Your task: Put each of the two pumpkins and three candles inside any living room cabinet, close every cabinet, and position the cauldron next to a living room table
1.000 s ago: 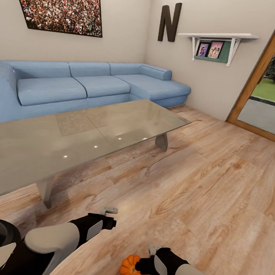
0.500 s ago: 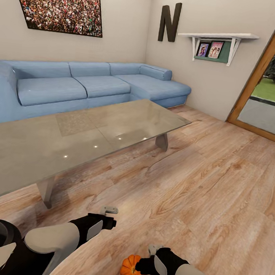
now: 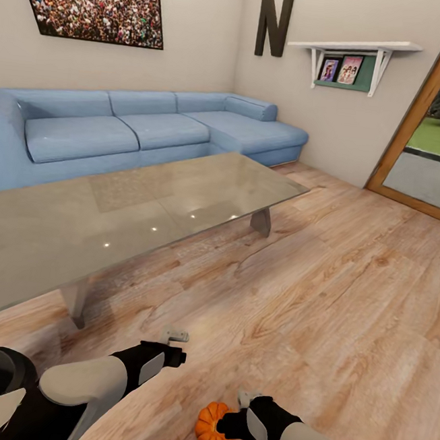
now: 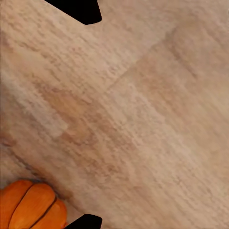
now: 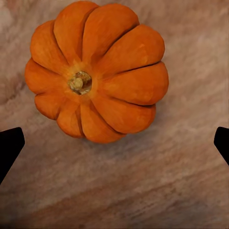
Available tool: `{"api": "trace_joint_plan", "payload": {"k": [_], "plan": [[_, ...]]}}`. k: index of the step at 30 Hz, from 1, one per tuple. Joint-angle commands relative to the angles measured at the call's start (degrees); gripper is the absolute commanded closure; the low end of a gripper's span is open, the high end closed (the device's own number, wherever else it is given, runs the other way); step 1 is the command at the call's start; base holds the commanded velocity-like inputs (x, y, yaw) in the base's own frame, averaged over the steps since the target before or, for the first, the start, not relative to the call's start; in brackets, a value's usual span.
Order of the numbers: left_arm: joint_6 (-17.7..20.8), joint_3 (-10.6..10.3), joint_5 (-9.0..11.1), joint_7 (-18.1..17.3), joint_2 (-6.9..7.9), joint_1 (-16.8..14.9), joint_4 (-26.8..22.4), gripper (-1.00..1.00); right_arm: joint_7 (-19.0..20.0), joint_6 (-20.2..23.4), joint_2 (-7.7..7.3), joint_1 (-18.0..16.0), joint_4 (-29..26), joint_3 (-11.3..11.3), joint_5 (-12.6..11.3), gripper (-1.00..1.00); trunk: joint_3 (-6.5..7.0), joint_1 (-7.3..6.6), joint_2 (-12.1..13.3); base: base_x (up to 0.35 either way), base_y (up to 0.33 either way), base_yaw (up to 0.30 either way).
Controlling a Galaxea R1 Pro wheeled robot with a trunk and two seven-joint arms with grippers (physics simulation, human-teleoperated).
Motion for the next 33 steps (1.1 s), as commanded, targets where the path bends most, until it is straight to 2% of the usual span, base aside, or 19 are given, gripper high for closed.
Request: {"api": "trace_joint_plan", "payload": {"k": [1, 9, 16, 23, 33], "plan": [[0.11, -0.42, 0.47, 0.32, 0.02, -0.05, -0.1, -1.0, 0.25, 0.35, 0.02, 0.0, -0.12, -0.35, 0.6, -1.0, -0.04, -0.01, -0.02, 0.0, 0.223, 0.0], [0.07, -0.41, 0.47, 0.33, 0.02, -0.05, -0.06, -1.0, 0.25, 0.35, 0.02, 0.0, -0.12, -0.36, 0.6, -1.0, -0.04, -0.01, -0.02, 0.0, 0.185, 0.0], [0.05, -0.43, 0.47, 0.32, 0.0, -0.05, -0.12, -1.0, 0.25, 0.35, 0.02, 0.0, -0.11, -0.35, 0.6, -1.0, -0.04, -0.01, -0.02, 0.013, 0.009, 0.0], [0.02, -0.43, 0.47, 0.32, -0.04, -0.05, -0.13, -1.0, 0.25, 0.35, 0.02, 0.0, -0.12, -0.34, 0.6, -1.0, -0.04, -0.01, -0.02, 0.177, -0.02, 0.0], [-0.01, -0.44, 0.47, 0.32, -0.07, -0.05, -0.37, -1.0, 0.25, 0.35, 0.02, 0.0, -0.13, -0.33, 0.6, -1.0, -0.04, -0.01, -0.02, 0.015, -0.003, 0.0]]}}
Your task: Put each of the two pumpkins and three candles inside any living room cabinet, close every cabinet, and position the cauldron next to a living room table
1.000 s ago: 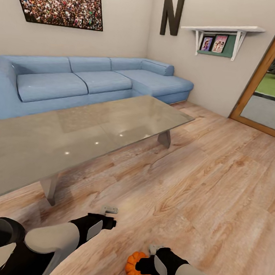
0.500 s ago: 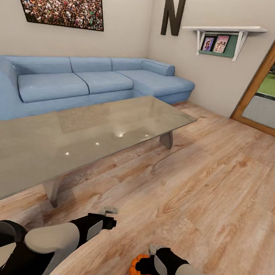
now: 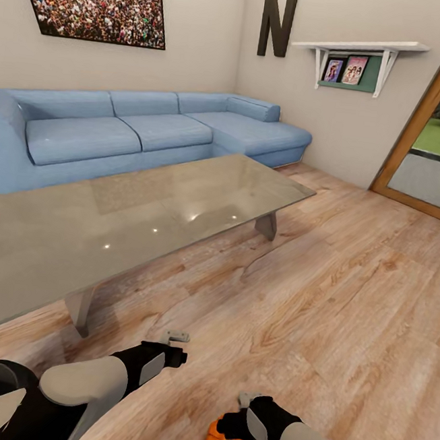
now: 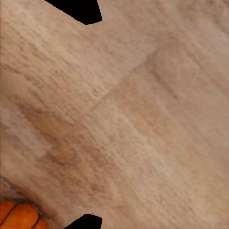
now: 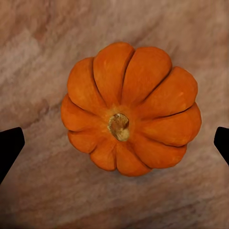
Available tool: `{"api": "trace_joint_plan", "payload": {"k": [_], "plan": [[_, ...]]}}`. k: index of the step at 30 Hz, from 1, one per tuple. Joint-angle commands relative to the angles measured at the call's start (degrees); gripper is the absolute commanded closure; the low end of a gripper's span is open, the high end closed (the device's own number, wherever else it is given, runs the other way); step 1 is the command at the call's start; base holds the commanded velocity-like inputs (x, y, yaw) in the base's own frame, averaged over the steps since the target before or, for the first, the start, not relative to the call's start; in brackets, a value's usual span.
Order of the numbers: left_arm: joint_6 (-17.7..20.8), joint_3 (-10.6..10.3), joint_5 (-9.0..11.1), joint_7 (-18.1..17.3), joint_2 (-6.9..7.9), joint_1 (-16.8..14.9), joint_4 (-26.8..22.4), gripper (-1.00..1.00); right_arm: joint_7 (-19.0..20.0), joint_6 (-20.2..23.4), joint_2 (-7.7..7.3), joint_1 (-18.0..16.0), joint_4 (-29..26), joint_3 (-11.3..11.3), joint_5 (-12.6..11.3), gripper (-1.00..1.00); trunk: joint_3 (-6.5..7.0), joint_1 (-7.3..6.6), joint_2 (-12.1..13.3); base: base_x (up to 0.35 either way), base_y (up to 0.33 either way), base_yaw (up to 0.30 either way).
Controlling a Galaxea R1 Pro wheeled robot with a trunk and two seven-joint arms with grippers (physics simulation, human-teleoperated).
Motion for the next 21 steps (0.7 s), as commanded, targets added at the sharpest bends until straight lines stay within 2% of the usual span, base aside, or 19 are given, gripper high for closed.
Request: {"api": "trace_joint_plan", "payload": {"k": [1, 9, 12, 15, 21], "plan": [[0.15, -0.4, 0.39, 0.32, 0.01, -0.05, -0.74, -1.0, 0.27, 0.34, 0.02, 0.0, -0.14, -0.32, 0.61, -1.0, -0.27, 0.01, -0.03, 0.0, 0.0, 0.0], [0.19, -0.4, -0.83, 0.39, 0.01, -0.05, -1.0, -1.0, 0.18, 0.18, 0.02, 0.0, -0.18, -0.31, 0.72, -1.0, -2.04, 0.22, -0.14, 0.0, 0.0, 0.0], [0.17, -0.38, -0.91, 0.37, 0.01, -0.05, -1.01, -1.0, -0.35, -0.25, 0.02, 0.0, -0.19, -0.31, 1.01, -1.0, -2.04, 0.22, -0.14, 0.0, 0.0, 0.0], [0.11, -0.37, -0.96, 0.33, 0.01, -0.05, -1.01, -1.0, -3.67, -2.26, 0.02, 0.0, -0.19, -0.32, 1.49, -1.0, -2.04, 0.22, -0.14, 0.0, 0.0, 0.0], [0.1, -0.37, -0.99, 0.34, 0.01, -0.05, -1.02, -1.0, -4.65, -2.94, 0.02, 0.0, -0.19, -0.31, 1.57, -1.0, -2.04, 0.22, -0.14, 0.0, 0.0, 0.0]]}}
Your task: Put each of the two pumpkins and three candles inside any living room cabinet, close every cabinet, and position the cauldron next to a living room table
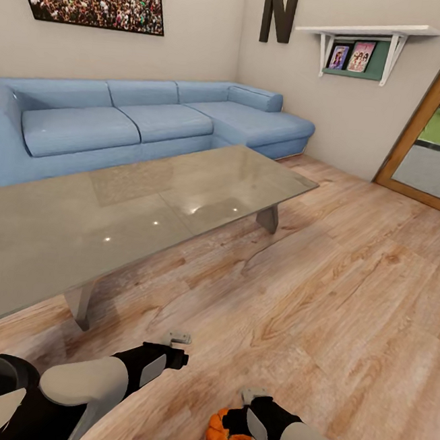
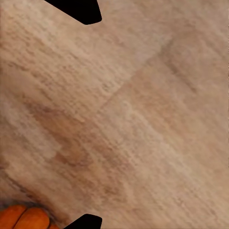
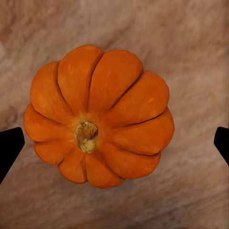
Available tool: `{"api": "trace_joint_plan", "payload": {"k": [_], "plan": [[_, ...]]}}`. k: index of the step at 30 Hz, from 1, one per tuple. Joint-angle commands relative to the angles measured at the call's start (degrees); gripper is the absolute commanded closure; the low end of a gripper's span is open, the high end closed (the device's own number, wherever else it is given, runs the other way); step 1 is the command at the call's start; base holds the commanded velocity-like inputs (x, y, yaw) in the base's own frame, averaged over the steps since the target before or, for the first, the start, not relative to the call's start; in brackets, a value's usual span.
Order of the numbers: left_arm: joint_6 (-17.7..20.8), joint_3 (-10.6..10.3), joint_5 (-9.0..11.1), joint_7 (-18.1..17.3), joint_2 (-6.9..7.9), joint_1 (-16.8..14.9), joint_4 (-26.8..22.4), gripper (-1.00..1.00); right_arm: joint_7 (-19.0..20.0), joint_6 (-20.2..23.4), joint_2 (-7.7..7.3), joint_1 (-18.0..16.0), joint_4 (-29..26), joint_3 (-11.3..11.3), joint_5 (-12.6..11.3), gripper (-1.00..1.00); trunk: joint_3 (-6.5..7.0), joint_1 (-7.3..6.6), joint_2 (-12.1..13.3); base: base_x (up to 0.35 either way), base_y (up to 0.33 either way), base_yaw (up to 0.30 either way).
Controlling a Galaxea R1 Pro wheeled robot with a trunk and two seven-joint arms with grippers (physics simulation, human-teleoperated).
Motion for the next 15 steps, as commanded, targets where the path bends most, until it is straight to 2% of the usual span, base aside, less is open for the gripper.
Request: {"api": "trace_joint_plan", "payload": {"k": [1, 3, 9, 15], "plan": [[0.1, -0.36, 0.42, 0.33, 0.02, -0.04, -0.12, -1.0, -0.15, 0.28, 0.04, -0.01, -0.1, -0.48, 0.49, -1.0, -0.04, -0.01, -0.02, 0.0, 0.0, 0.0], [0.1, -0.37, 0.42, 0.36, 0.02, -0.05, -0.12, -1.0, -0.19, 0.25, 0.04, -0.01, -0.1, -0.48, 0.6, -1.0, -0.04, -0.01, -0.02, 0.0, 0.0, 0.0], [0.1, -0.38, 0.4, 0.38, 0.02, -0.05, -0.12, -1.0, -0.25, -0.39, 0.04, -0.01, -0.1, -0.48, 1.51, -1.0, -1.37, 0.14, -0.1, 0.0, 0.0, 0.0], [0.1, -0.36, 0.41, 0.31, 0.02, -0.06, -0.12, -1.0, -0.29, -0.67, 0.04, -0.01, -0.1, -0.48, 1.77, -1.0, -1.37, 0.14, -0.1, 0.0, 0.0, 0.0]]}}
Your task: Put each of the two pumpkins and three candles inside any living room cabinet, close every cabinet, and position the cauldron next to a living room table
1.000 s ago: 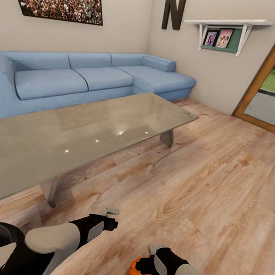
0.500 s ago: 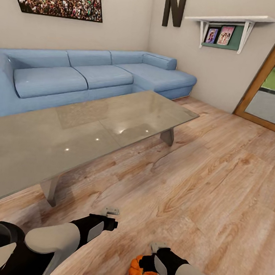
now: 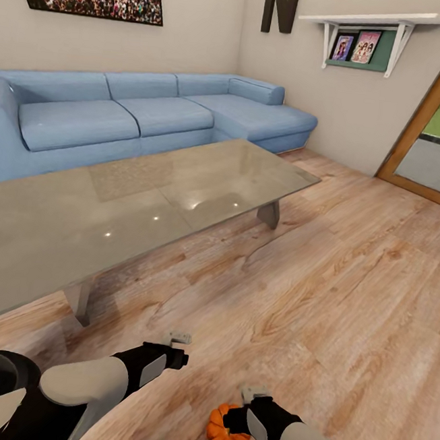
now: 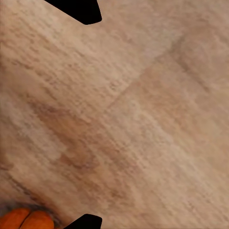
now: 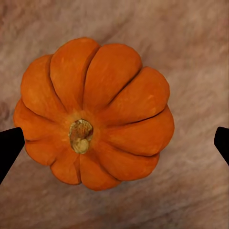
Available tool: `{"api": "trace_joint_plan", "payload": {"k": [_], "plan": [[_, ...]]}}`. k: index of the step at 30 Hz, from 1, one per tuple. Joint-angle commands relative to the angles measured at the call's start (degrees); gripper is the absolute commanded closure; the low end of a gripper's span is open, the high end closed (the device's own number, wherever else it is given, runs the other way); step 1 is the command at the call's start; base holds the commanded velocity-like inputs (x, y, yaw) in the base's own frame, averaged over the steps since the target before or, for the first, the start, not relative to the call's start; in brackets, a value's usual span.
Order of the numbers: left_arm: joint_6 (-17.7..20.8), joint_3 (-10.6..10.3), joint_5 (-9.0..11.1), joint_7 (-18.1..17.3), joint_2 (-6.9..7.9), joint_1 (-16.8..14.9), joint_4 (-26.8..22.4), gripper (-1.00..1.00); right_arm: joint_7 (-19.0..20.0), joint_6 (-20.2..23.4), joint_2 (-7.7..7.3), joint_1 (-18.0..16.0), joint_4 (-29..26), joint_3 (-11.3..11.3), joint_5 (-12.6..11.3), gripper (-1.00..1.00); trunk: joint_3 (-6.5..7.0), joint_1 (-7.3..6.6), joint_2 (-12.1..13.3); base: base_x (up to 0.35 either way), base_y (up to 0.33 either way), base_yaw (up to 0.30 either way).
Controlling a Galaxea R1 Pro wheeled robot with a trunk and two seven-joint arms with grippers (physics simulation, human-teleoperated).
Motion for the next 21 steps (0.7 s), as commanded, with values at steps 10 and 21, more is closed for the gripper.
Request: {"api": "trace_joint_plan", "payload": {"k": [10, 21], "plan": [[-0.3, -0.29, 0.43, 0.36, 0.02, -0.05, -0.12, -1.0, -0.14, 0.24, 0.04, -0.01, -0.09, -0.48, 0.54, -1.0, -0.04, -0.01, -0.02, 0.104, 0.0, 0.0], [-0.89, -0.36, 0.43, 0.38, 0.02, -0.05, -0.21, -1.0, -0.16, 0.24, 0.04, -0.01, -0.09, -0.48, 0.54, -1.0, -1.37, 0.14, -0.1, 0.006, 0.0, 0.0]]}}
